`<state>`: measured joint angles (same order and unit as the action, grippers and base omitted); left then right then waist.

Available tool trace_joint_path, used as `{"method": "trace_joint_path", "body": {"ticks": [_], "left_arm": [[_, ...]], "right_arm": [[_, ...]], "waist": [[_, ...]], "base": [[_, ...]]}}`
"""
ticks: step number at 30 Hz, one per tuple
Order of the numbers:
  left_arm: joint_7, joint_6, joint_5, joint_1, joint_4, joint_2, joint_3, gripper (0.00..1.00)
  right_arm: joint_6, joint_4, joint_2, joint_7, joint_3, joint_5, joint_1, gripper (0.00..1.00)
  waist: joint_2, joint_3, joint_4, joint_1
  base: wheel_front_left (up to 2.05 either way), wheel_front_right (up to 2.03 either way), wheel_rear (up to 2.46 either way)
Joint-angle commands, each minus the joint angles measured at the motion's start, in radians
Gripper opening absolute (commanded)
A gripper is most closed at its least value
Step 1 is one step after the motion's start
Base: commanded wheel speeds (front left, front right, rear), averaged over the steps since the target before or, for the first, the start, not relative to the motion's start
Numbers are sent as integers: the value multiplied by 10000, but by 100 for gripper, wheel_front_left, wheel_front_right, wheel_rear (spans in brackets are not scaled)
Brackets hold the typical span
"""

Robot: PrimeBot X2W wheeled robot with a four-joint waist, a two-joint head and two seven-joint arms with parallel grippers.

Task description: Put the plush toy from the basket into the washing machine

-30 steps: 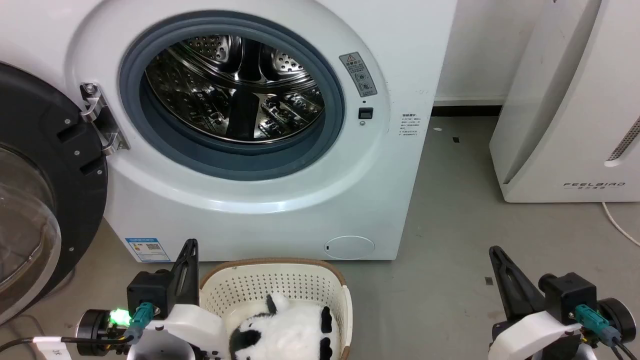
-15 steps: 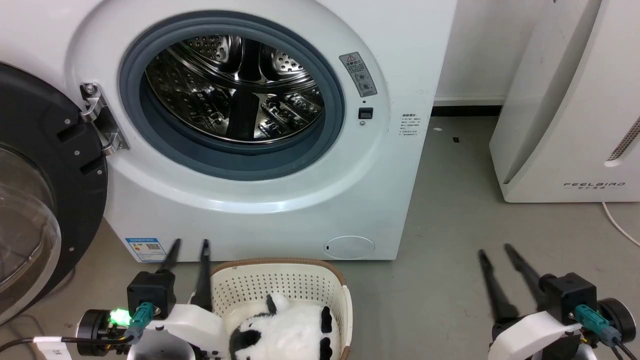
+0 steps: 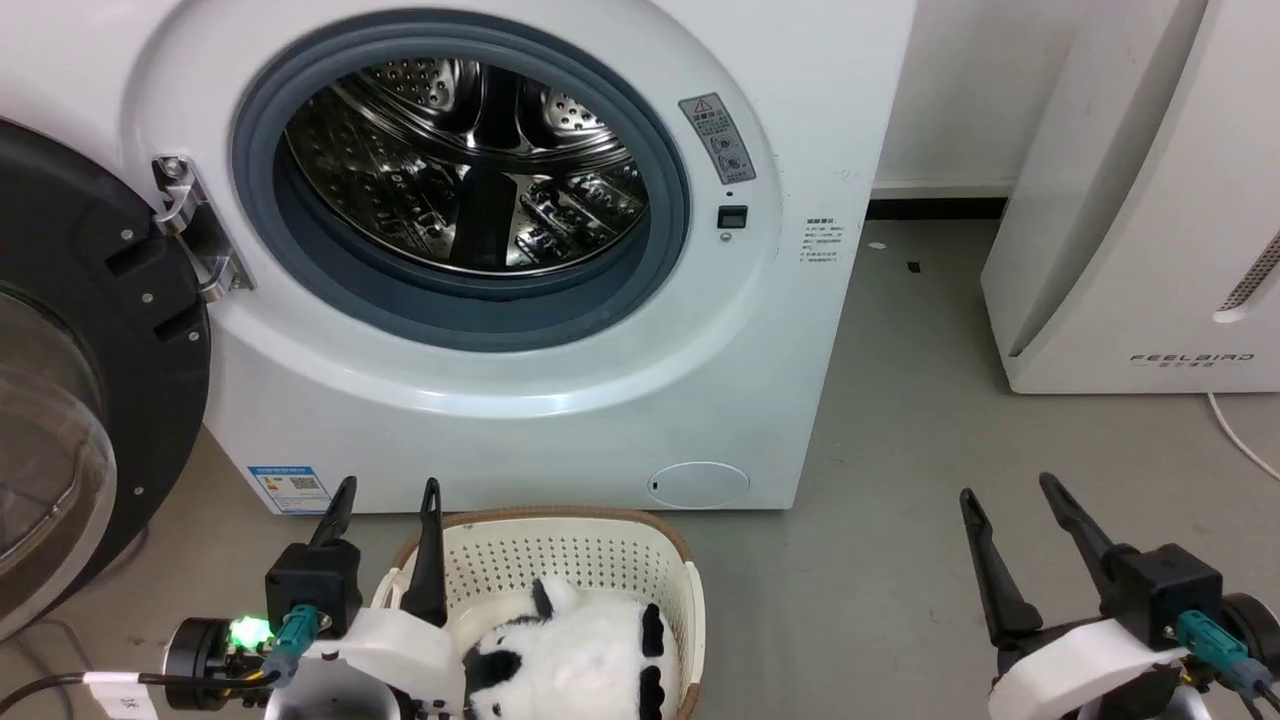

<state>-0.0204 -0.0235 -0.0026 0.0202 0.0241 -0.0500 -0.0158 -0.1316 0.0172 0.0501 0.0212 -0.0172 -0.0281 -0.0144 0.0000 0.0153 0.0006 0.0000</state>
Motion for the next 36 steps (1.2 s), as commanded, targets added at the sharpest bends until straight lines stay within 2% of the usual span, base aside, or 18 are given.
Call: {"method": "trace_joint_path", "body": {"ticks": [1,19,36], "left_arm": [[-125,-53,-13,181,118,-17,-34,100],[-501,85,-274,1740,2553,-59,-172,100],[-178,314,-505,3613,4972,-391,-411,100]], "right_arm": [[1,108,0,129,-50,-100,86,100],[3,466,0,503,-72,-268,692,100],[4,1157,0,857,21,-645,1643,100]], "waist": [[0,51,0,0],[0,1251,-244,0],[0,3294,-695,0]], "base": [[0,0,0],[0,0,0],[0,0,0]]}}
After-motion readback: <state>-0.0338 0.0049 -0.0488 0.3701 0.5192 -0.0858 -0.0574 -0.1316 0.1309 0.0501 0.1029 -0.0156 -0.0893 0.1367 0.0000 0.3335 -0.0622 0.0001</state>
